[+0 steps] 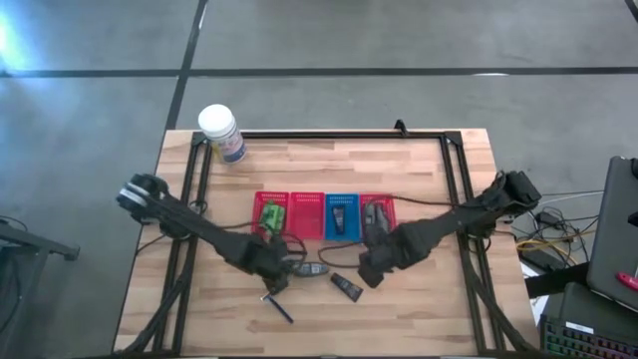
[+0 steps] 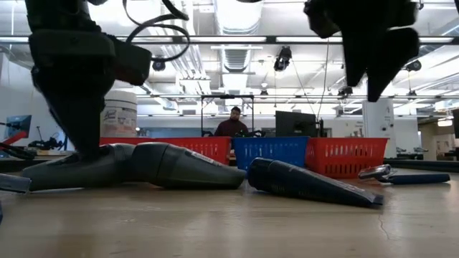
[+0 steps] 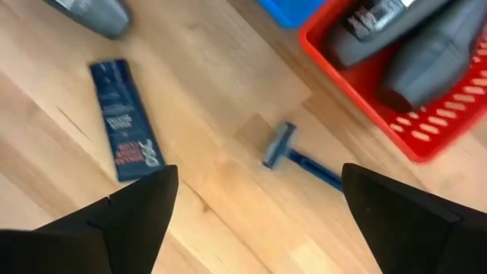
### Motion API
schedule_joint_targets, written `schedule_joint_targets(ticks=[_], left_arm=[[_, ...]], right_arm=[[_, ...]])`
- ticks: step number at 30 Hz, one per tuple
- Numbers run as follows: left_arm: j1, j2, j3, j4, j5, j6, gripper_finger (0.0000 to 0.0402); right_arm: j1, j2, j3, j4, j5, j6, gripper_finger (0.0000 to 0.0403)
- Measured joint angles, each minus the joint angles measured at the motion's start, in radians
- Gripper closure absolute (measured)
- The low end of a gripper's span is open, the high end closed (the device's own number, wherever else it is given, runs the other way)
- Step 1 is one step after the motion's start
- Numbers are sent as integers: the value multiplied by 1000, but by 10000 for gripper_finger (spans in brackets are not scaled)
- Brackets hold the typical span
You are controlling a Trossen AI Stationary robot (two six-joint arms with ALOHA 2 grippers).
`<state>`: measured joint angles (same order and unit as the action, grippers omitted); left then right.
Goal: Pick & Place Travel size toiletries
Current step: Put the black deodorant into the right red bin
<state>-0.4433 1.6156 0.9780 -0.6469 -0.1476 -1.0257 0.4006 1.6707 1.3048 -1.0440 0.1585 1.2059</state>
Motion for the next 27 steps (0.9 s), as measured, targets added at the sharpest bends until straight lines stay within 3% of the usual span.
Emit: schedule_joint_targets(ticks=[13, 19, 23, 27], left_arm=[[-72, 135, 35, 25, -6, -67, 90], [-109, 125, 34, 22, -55, 10, 154], [-125, 40, 29, 9, -190, 118, 220], [-138, -77, 32, 32, -377, 293, 236]], right_arm=[[46, -2, 0, -45, 31, 43, 43], [44, -6, 0, 13, 34, -9, 54], [1, -22, -1, 137, -70, -49, 70], [-77, -54, -2, 308, -145, -105, 76]])
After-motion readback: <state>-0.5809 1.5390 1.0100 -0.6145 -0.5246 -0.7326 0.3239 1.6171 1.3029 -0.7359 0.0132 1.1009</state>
